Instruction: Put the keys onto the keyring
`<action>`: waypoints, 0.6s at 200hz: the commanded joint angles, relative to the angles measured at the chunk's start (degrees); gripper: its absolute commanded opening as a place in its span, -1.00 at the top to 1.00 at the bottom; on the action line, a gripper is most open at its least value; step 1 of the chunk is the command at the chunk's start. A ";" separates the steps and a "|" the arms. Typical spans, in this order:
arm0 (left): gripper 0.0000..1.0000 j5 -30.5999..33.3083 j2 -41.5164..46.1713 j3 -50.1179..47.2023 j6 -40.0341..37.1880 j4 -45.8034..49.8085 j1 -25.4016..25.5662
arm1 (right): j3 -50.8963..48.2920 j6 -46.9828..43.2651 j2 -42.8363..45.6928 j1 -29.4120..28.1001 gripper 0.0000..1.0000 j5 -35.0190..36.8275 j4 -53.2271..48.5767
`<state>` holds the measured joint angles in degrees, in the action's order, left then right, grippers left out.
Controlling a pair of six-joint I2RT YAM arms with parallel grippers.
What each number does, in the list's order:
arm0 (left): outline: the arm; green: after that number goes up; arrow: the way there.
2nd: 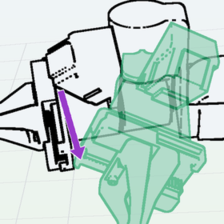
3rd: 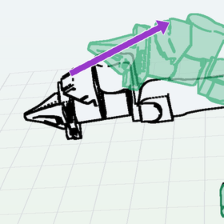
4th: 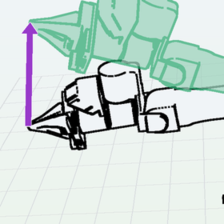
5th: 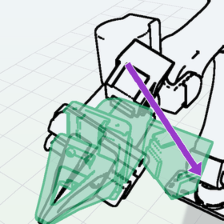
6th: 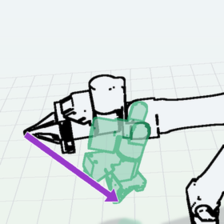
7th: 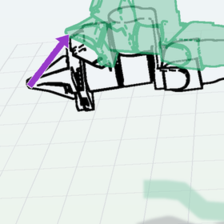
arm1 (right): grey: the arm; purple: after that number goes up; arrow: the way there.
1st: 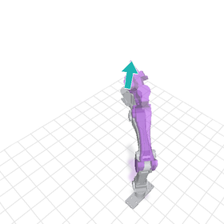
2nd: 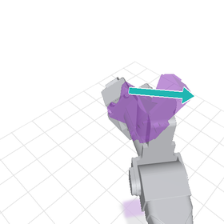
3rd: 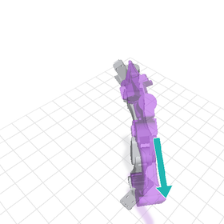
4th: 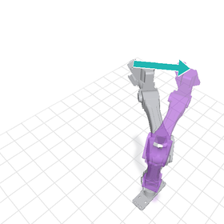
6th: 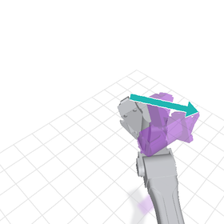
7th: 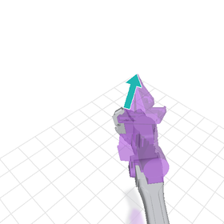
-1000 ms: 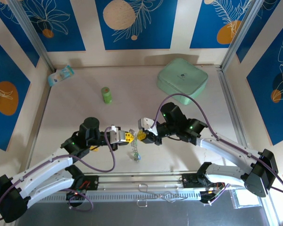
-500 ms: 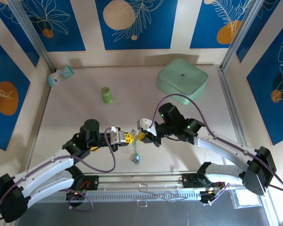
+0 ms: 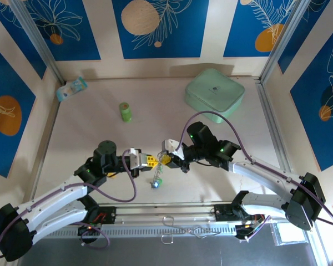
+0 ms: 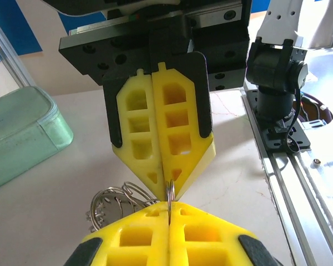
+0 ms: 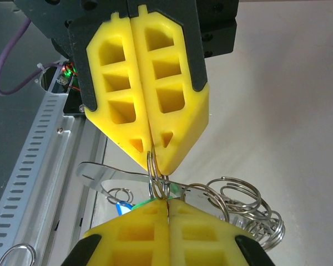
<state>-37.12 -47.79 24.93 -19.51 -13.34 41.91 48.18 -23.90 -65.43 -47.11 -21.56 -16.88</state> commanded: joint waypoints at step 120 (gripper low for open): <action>1.00 0.69 1.74 -0.58 0.87 -6.78 0.54 | -1.51 1.22 0.36 -0.63 1.00 1.34 2.43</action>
<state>-35.70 -46.98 24.45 -19.31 -15.51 42.02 47.81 -23.49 -64.64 -47.27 -19.73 -15.57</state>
